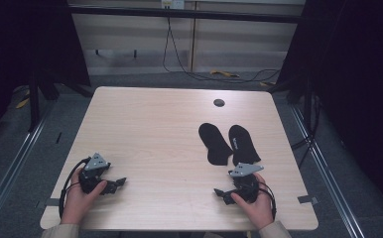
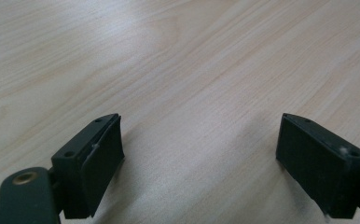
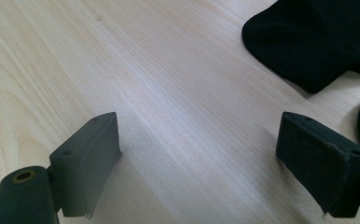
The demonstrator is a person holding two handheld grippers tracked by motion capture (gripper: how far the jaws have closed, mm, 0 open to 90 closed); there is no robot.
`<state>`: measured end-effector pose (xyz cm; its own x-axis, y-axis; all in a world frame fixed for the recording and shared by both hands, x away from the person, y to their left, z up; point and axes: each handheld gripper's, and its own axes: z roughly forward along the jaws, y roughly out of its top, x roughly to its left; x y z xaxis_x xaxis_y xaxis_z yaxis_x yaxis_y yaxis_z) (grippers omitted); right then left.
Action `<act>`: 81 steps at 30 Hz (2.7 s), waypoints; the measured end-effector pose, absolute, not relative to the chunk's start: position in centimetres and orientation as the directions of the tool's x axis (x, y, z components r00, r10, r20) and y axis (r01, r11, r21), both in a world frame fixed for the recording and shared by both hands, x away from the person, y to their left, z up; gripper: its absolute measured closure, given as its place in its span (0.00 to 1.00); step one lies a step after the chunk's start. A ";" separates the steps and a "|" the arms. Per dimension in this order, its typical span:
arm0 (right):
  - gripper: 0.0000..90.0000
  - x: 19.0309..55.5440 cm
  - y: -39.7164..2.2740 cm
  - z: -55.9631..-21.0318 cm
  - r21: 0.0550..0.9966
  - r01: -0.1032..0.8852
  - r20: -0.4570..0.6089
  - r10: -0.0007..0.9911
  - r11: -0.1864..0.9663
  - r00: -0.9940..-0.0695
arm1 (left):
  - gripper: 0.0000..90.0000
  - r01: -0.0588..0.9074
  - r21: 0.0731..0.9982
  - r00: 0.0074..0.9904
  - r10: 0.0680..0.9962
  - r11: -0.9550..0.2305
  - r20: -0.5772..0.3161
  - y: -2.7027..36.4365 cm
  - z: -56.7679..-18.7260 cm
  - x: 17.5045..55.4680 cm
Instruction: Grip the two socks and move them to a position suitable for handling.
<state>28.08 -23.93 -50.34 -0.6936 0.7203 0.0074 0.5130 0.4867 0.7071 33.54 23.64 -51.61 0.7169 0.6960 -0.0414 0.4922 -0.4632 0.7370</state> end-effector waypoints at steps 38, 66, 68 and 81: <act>0.79 39.2 -30.2 -49.2 0.672 0.695 -0.041 0.950 0.256 -0.310 | 0.16 0.492 0.739 0.717 0.696 -0.460 -0.044 23.6 -51.6 33.6; 0.91 31.5 -19.3 -41.3 0.812 0.371 -0.022 0.659 0.451 -0.752 | 0.16 0.492 0.739 0.717 0.696 -0.460 -0.044 23.6 -51.6 33.6; 0.68 31.3 -16.8 -42.7 0.799 0.372 -0.023 0.642 0.472 -0.766 | 0.16 0.492 0.739 0.717 0.696 -0.460 -0.044 23.6 -51.6 33.6; 0.50 35.6 -18.0 -46.5 0.757 0.475 -0.086 0.788 0.449 -0.609 | 0.16 0.492 0.739 0.717 0.696 -0.460 -0.044 23.6 -51.6 33.6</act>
<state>35.64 -18.04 -46.48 -0.6093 0.7883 -0.0858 0.4747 0.4493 0.7569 33.59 23.62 -51.63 0.7168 0.6959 -0.0438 0.4919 -0.4601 0.7391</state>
